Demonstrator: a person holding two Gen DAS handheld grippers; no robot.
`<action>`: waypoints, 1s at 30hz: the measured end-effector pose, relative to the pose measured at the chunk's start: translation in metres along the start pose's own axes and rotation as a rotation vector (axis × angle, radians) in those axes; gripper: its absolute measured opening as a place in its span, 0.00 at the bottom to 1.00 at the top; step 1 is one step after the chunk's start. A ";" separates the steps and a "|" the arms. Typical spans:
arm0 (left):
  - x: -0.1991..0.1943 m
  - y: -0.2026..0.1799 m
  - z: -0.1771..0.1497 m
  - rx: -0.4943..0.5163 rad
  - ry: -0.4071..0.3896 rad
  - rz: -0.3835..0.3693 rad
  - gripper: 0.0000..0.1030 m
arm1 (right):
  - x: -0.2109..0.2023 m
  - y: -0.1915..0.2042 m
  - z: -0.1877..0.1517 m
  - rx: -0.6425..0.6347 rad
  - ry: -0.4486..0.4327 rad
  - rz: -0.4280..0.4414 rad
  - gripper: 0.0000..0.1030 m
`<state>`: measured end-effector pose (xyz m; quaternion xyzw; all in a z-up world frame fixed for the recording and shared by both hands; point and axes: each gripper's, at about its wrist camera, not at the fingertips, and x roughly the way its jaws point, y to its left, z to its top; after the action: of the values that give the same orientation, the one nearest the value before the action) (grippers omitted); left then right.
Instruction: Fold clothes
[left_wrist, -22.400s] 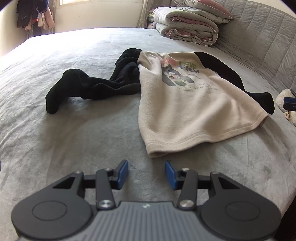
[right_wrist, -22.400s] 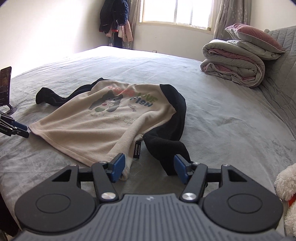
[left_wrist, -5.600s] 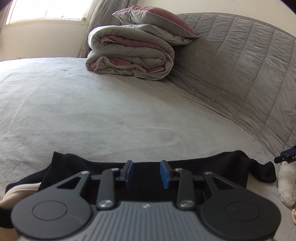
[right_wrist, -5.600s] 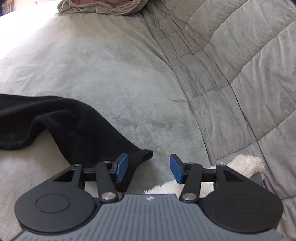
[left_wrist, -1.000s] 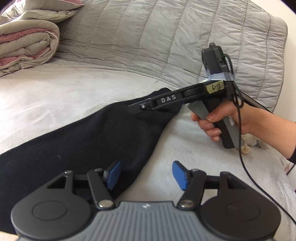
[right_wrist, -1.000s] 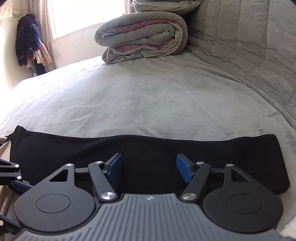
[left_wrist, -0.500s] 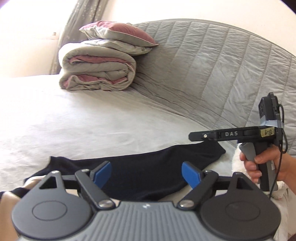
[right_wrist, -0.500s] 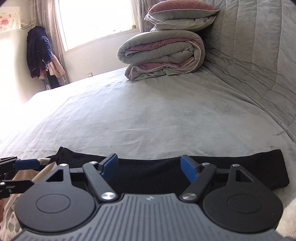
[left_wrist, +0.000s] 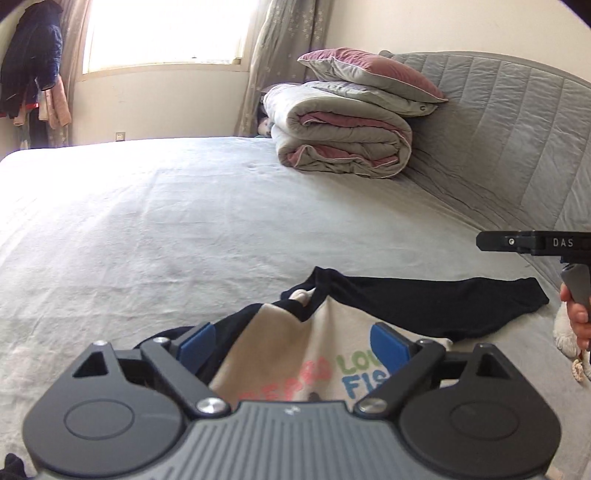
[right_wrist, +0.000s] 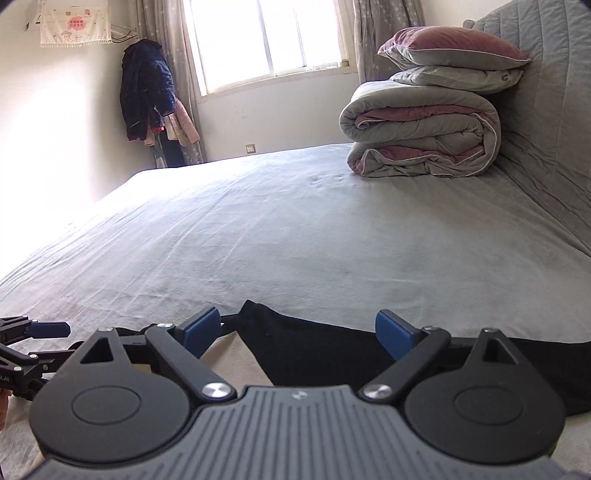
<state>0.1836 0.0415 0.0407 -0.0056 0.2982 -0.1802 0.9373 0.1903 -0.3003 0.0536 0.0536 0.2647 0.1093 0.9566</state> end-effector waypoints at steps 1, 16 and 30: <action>-0.003 0.009 -0.001 -0.005 0.002 0.024 0.92 | 0.004 0.010 0.001 -0.021 -0.002 0.012 0.94; 0.022 0.119 -0.020 -0.115 0.071 0.247 0.93 | 0.110 0.117 -0.005 -0.043 0.017 0.204 0.99; 0.098 0.125 -0.026 -0.143 0.185 0.085 0.74 | 0.159 0.095 -0.057 0.031 0.098 0.139 0.99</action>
<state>0.2848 0.1273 -0.0494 -0.0432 0.3954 -0.1184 0.9098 0.2760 -0.1684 -0.0586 0.0812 0.3085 0.1735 0.9317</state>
